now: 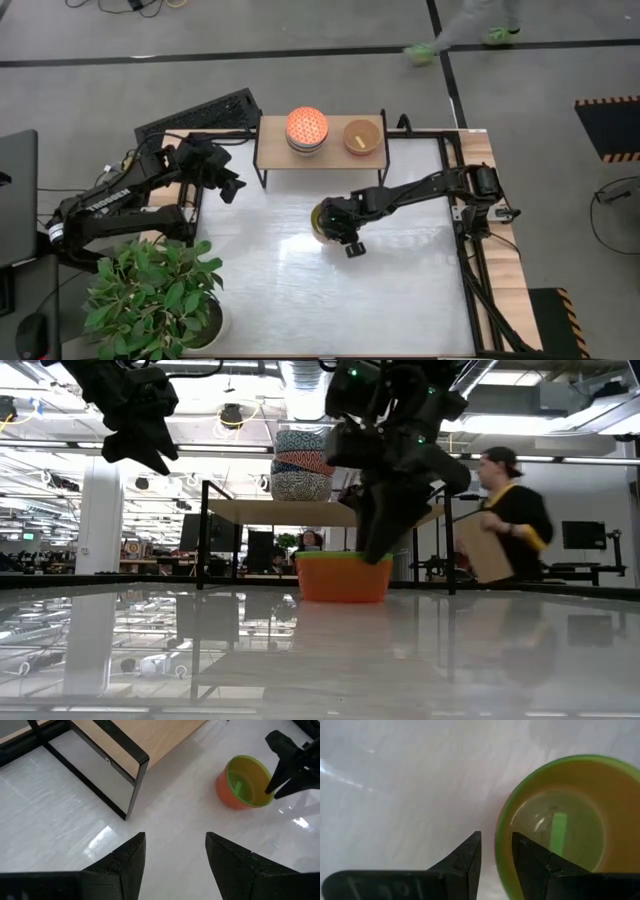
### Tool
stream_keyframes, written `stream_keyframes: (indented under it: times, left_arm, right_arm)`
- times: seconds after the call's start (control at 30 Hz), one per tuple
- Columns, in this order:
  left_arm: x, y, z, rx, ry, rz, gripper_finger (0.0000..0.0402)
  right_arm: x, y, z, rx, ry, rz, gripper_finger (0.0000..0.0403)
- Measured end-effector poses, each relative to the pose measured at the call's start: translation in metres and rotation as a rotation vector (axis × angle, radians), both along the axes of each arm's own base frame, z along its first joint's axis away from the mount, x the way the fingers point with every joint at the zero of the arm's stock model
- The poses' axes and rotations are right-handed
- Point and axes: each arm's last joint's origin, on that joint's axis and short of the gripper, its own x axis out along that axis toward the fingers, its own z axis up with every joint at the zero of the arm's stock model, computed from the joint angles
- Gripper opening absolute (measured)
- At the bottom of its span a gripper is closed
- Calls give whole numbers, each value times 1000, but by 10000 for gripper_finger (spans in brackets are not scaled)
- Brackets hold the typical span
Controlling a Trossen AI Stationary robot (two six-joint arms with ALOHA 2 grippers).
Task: Place and stack bowls onto a shelf
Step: Stack the green bowl on top of the yellow bowl on the shelf
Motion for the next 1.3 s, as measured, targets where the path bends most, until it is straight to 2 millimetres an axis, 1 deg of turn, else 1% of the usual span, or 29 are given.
stream_keyframes:
  times: [0.13,0.33,0.57,0.83,0.9,1.03,1.17,1.3]
  left_arm:
    - [0,0,0,4,3,-5,190]
    - [0,0,0,12,7,-14,190]
    - [0,0,0,15,10,-16,190]
    - [0,0,-1,12,13,-15,190]
    - [0,0,-1,13,13,-15,190]
    - [0,0,0,13,13,-15,190]
    - [0,0,0,13,12,-15,190]
    - [0,0,0,16,9,-16,190]
  right_arm:
    - [1,0,0,-1,-7,-2,125]
    - [0,0,0,-5,-3,-4,92]
    - [0,0,0,-4,-4,-12,21]
    - [-2,3,4,20,46,-65,20]
    - [-1,5,9,22,51,-70,20]
    - [1,11,25,35,29,-86,20]
    - [-5,19,48,28,-19,-124,20]
    - [-17,26,66,22,-39,-188,20]
